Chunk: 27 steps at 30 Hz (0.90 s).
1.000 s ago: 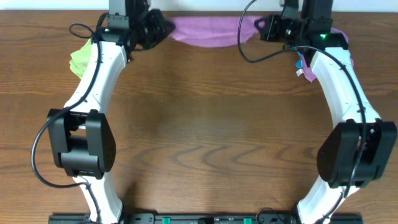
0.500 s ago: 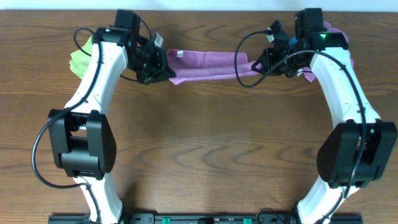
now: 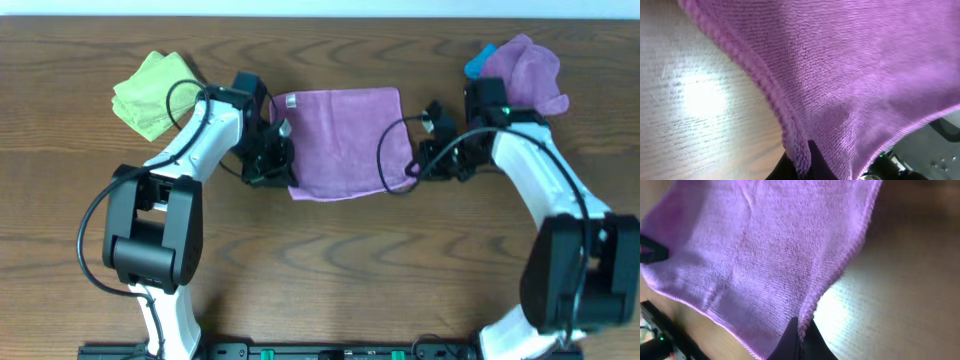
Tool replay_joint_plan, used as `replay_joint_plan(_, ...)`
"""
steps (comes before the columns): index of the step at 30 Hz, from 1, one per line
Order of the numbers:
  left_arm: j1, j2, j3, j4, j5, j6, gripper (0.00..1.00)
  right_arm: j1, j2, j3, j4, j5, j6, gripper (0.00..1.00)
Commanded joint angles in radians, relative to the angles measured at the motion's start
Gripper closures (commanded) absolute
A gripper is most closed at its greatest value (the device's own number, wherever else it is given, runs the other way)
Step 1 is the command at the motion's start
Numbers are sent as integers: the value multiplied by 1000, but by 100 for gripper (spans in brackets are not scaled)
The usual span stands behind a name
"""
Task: Fold the cloth
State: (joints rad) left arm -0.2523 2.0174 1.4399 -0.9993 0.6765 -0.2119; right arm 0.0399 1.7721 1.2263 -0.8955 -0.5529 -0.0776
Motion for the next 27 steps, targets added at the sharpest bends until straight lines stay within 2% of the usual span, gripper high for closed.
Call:
replay_joint_plan(1,3,-35,-71,-11,-6,11,94,8,-78,-87,6,-5,-13,99)
replay_joint_plan(6,3,-117,-166,-1,0,10,94,8,-164,-210,16,1,-13,99)
replay_joint_plan(11,3,-210,-190,34,-15,-36,94,8,-193,-235,53,3,-13,98)
replay_joint_plan(17,3,-232,-190,167,-58,-143,94,10,-193,-235,254,39,42,99)
replay_joint_plan(21,5,-232,-190,251,-116,-163,94,22,-185,-235,390,94,86,99)
replay_joint_plan(27,9,-215,-190,464,-212,-228,94,71,-124,-235,554,170,108,99)
